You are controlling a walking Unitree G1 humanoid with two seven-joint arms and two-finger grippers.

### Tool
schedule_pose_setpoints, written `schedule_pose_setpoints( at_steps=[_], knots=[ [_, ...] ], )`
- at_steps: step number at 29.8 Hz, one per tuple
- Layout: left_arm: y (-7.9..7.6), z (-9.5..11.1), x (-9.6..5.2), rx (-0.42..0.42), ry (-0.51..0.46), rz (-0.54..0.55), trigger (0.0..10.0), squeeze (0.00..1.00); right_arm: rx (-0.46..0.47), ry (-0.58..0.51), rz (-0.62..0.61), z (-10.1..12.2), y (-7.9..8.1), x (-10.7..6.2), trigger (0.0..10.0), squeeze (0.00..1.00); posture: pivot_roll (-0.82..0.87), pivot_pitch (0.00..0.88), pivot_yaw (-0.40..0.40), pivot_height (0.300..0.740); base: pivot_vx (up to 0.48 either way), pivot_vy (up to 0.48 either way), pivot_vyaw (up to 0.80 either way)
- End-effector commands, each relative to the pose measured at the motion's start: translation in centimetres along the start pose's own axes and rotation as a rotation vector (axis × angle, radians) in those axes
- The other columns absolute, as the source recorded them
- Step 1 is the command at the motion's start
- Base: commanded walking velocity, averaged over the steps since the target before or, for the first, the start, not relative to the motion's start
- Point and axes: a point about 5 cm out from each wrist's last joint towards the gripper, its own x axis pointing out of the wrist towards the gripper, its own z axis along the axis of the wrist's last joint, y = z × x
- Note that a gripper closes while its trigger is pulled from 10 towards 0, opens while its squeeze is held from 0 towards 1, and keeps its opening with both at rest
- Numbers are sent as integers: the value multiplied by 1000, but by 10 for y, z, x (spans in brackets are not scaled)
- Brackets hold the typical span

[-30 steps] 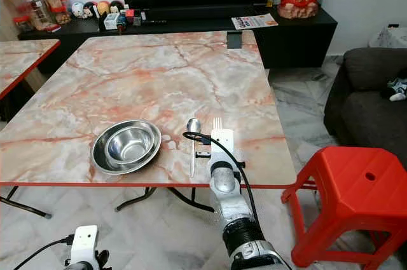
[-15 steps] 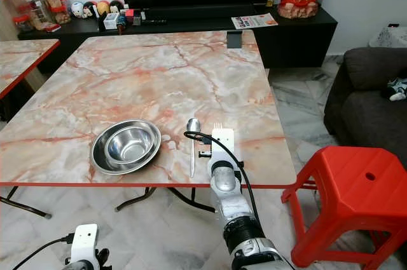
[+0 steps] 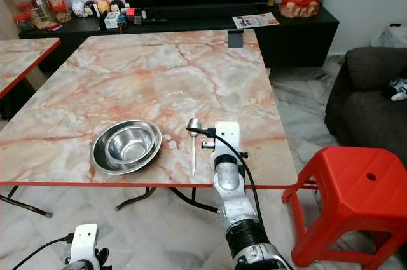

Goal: Setting the table

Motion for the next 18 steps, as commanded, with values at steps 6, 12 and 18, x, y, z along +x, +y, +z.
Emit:
schedule_pose_setpoints(
  at_steps=[6,12,18],
  knots=[
    [4,3,0,-10,0,8,10000,0,-89,-185,-62,24,-17,-16,10000,0,-52,0,73,740,0,0,0],
    [3,3,0,-4,-2,2,10000,0,-189,-135,-261,10,-59,-26,10000,0,-69,0,80,740,0,0,0],
    [-2,6,1,-5,-9,-12,10000,0,-260,-33,-533,-15,-119,-51,10000,0,-80,0,76,740,0,0,0]
  ],
)
